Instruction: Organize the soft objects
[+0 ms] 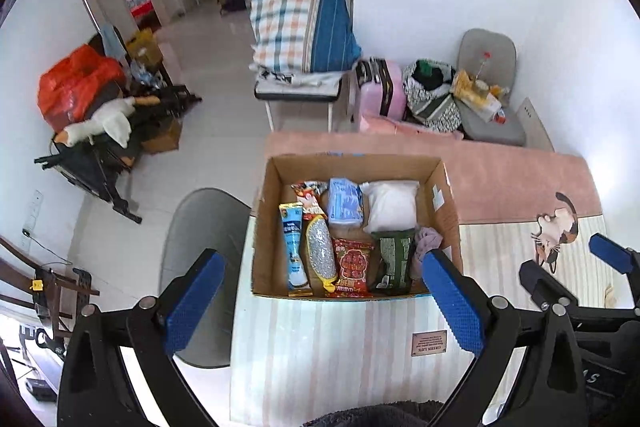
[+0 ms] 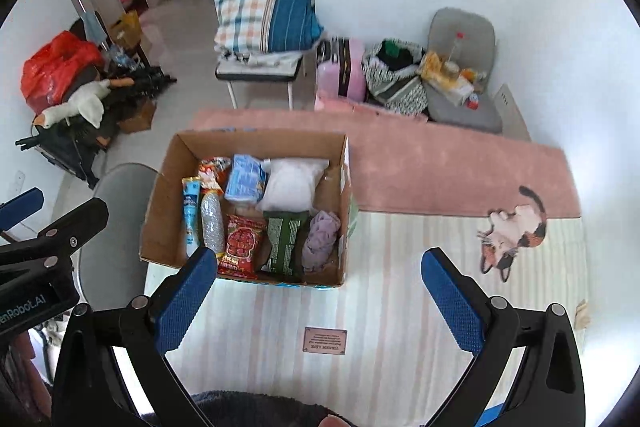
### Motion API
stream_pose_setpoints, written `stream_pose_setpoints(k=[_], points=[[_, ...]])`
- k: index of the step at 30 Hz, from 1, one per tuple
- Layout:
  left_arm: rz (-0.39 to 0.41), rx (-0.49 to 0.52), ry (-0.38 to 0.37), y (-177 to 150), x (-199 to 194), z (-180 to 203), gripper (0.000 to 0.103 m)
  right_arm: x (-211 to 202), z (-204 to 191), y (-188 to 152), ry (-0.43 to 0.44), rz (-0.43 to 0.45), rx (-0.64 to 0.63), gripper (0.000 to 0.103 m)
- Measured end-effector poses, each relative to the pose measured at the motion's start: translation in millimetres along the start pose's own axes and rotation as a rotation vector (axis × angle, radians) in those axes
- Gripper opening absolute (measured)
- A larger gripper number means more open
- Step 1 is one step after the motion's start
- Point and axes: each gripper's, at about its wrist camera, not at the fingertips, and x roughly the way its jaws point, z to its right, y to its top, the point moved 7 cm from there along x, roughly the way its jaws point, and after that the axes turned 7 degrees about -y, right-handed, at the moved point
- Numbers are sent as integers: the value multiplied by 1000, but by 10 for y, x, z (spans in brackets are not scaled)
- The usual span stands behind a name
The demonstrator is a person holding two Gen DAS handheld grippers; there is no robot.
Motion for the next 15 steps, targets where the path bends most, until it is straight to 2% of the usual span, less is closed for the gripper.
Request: stream_pose_setpoints(k=[7, 15], points=[[15, -14, -26, -121, -306, 47, 102, -609, 159, -96, -20, 82, 10, 103], [52, -13, -22, -124, -608, 70, 102, -1056, 272, -168, -32, 128, 15, 103]])
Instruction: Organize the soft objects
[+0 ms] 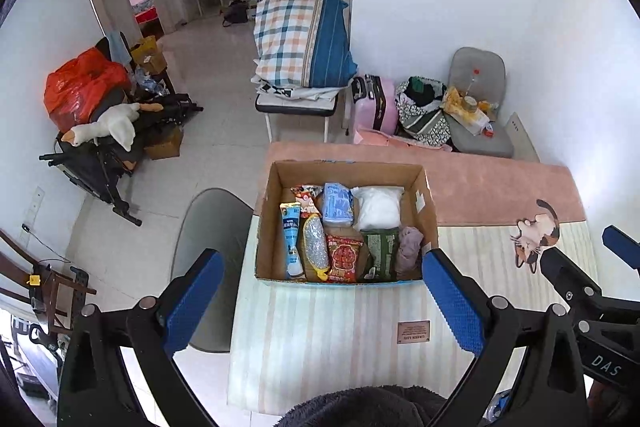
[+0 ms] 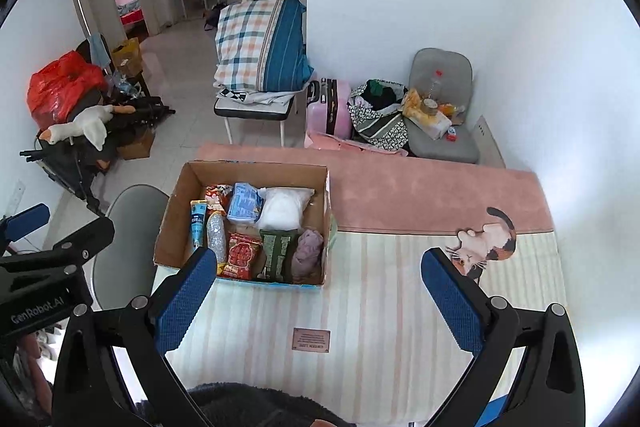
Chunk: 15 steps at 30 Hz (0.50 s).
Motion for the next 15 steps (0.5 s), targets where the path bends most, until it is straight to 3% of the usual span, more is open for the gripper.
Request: stream_pose_setpoints(k=[15], points=[[18, -11, -3, -4, -94, 5, 102, -201, 141, 81, -38, 32, 8, 103]])
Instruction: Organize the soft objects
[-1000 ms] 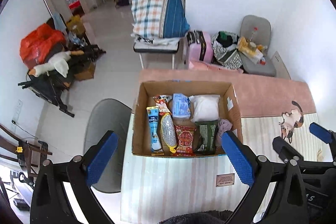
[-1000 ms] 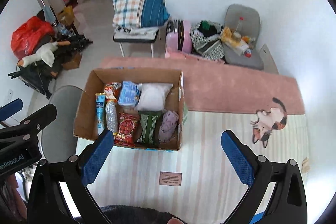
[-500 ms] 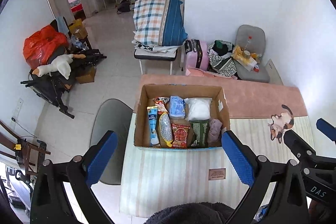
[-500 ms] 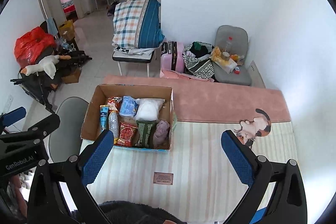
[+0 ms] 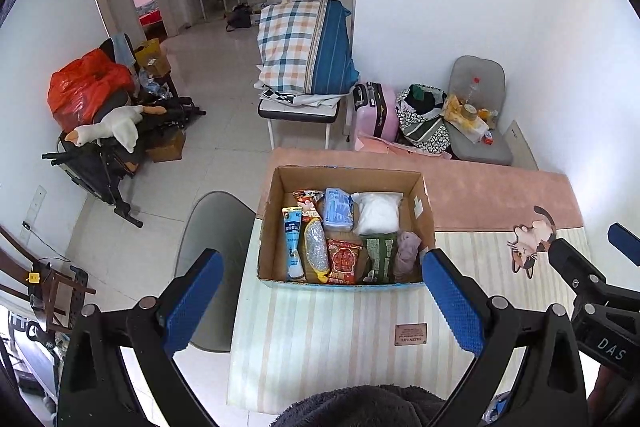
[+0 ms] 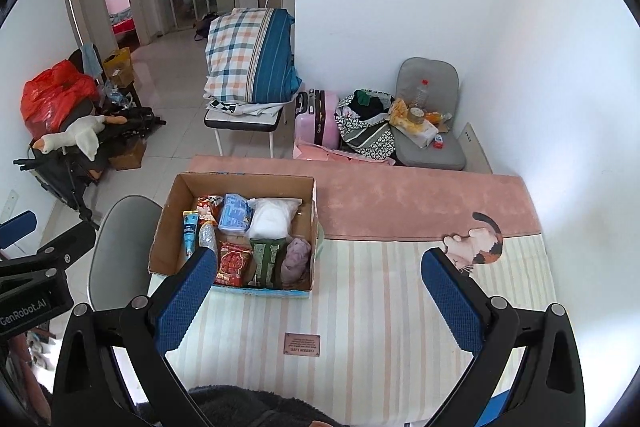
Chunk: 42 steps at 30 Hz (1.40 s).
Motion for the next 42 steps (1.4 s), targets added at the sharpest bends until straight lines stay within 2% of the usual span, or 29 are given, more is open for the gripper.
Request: stream_pose_setpoints(k=[42], points=[[-9, 2, -8, 0, -27, 18, 102, 7, 64, 76, -7, 12, -22, 103]])
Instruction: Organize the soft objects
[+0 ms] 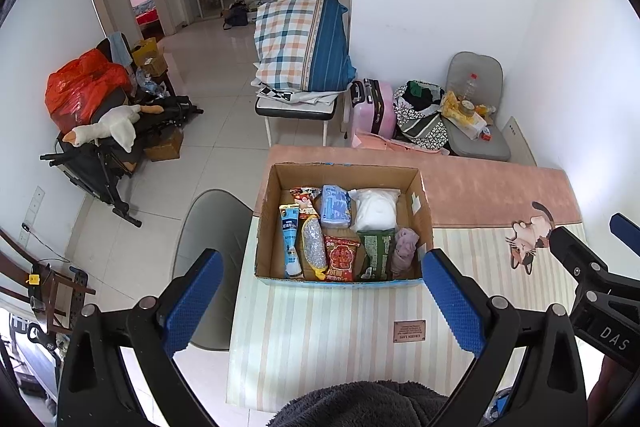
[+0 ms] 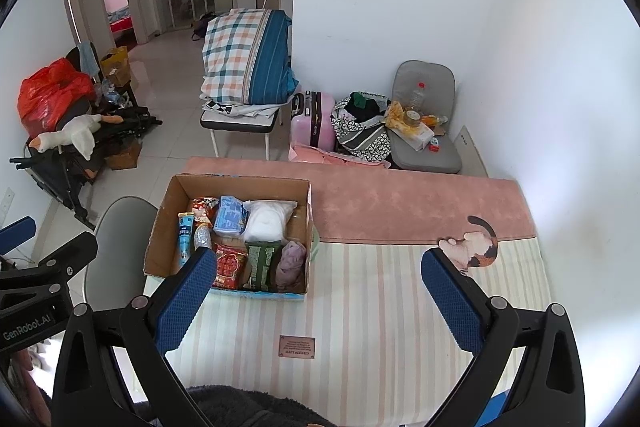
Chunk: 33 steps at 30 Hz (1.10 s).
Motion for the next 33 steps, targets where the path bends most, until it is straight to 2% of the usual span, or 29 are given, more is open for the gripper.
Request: stream_pose_setpoints(k=[33], points=[[4, -8, 4, -41, -20, -50, 102, -9, 10, -40, 1, 2, 2, 103]])
